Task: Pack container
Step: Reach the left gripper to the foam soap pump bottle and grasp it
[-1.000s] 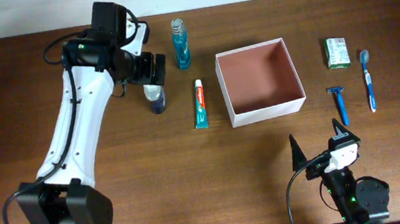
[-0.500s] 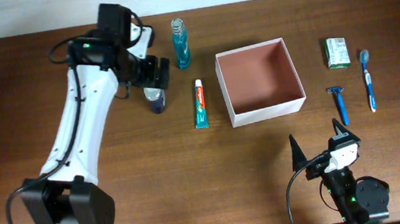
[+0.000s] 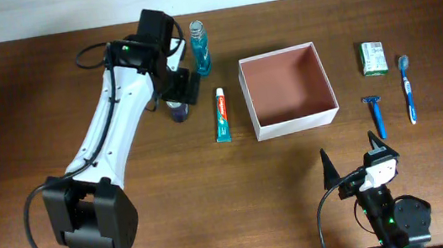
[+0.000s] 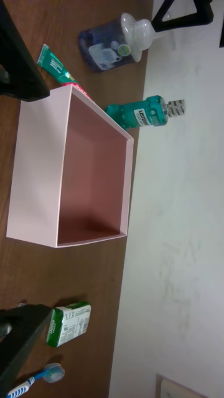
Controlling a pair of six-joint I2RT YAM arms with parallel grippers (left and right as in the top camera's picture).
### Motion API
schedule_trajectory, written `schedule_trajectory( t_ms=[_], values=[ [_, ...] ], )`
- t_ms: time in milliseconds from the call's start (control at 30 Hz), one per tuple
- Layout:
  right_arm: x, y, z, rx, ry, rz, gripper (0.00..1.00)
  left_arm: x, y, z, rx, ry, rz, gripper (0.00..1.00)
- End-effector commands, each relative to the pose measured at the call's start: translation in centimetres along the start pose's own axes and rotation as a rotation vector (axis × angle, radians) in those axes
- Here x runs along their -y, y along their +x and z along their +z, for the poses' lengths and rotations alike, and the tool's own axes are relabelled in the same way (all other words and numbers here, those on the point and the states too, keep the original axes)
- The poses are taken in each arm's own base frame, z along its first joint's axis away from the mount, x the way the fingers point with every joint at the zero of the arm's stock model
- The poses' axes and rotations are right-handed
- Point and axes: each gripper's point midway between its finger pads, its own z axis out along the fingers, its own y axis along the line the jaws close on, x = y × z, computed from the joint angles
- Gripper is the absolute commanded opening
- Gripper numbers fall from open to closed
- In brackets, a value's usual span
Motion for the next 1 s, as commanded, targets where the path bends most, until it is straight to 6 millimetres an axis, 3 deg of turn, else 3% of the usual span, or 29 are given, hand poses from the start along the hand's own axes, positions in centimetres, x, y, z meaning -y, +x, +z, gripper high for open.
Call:
schedule_trajectory(
  t_ms=[0,133,567,967],
  values=[
    [0.0,0.2,0.0,-0.002,0.004,0.000,0.99,-1.3,-0.3,-0.1,0.006,-0.032,-0.034,0.99],
    [0.0,0.2,0.0,-0.002,0.004,0.000,0.99,-1.3,-0.5,0.6,0.006,-0.032,-0.034,0.99],
    [0.0,0.2,0.0,-0.002,0.004,0.000,0.99,-1.2,-1.7,5.4,0.005,-0.031,-0.033,1.00],
    [0.0,0.2,0.0,-0.002,0.004,0.000,0.99,-1.3,-2.0,6.3,0.011,-0.035,-0.033,0.99]
  ],
)
